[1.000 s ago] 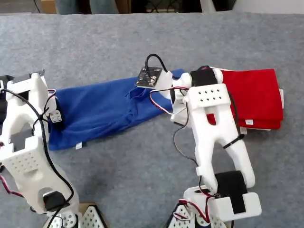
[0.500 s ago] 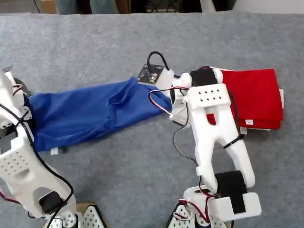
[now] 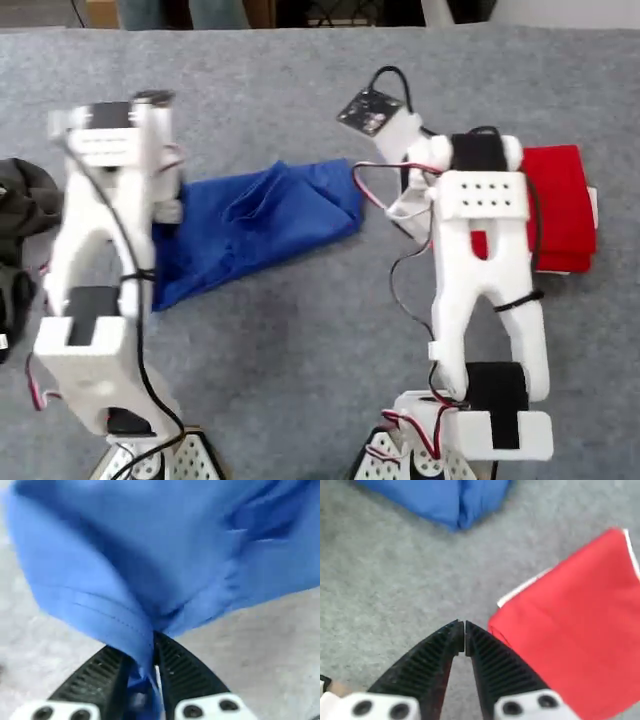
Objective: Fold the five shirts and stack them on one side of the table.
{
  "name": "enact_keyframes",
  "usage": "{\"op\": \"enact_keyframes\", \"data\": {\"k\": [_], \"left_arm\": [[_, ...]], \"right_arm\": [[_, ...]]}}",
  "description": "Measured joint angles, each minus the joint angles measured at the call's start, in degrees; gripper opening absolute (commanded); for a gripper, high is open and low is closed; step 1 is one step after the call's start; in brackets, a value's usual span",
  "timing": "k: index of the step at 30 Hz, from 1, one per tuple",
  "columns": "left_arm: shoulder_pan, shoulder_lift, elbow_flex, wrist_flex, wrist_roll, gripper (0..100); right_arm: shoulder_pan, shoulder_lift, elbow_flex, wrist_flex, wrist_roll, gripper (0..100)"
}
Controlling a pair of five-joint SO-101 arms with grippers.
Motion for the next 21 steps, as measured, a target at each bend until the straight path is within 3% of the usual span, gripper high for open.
{"op": "enact_keyframes", "data": {"k": [4,10,21], "left_arm": [[5.8,2.37,-1.85,-5.36,2.99,3],[12.48,10.46,-13.54,-6.51,8.44,3],[22.24,29.63,-37.89,-6.42,10.73,3]], "right_arm": [[4.13,0.0,0.0,0.44,0.0,1.5],[8.7,0.0,0.0,-2.73,0.0,1.5],[9.14,0.0,0.09,-14.95,2.81,1.5]]}}
